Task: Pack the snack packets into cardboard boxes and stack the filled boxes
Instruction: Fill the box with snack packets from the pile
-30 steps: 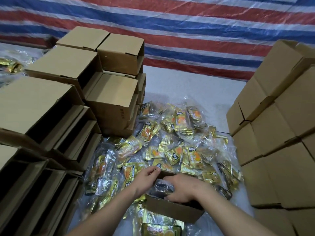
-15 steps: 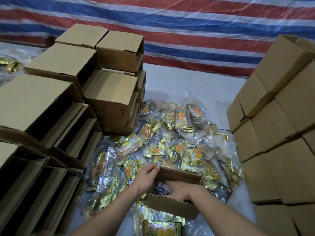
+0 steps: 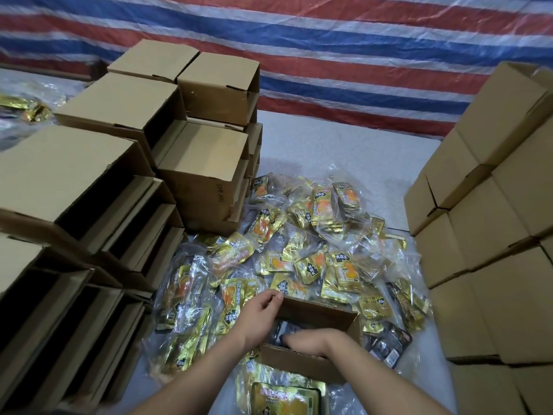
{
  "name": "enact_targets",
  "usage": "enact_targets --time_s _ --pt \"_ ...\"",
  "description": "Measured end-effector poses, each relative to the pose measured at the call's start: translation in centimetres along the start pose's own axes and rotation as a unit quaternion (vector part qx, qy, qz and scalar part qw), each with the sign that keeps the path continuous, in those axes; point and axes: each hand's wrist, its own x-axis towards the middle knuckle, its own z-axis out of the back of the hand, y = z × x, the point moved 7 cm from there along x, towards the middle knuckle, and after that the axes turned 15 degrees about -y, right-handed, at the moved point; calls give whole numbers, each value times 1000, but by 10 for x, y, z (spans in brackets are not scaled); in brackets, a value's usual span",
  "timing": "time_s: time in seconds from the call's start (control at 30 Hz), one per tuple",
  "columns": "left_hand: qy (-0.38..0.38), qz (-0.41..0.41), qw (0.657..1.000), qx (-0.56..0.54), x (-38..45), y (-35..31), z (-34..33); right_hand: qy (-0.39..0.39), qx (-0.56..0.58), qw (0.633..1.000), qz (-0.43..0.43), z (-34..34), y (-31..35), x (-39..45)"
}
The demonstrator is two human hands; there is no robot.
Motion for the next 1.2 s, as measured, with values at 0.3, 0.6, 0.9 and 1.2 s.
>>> enact_targets --time_s 0.3,0.6,0.9,1.2 --pt "8 2 1000 6 -1 -8 -2 -81 25 996 -14 40 -11 -3" --pt "22 1 999 26 1 -10 -2 -66 -50 997 -10 35 -16 -11" --pt "50 9 994 93 5 -18 -5 -414 58 904 91 136 -26 -74" --pt "-32 -27 988 148 29 -53 -5 -363 82 926 70 108 -61 -54"
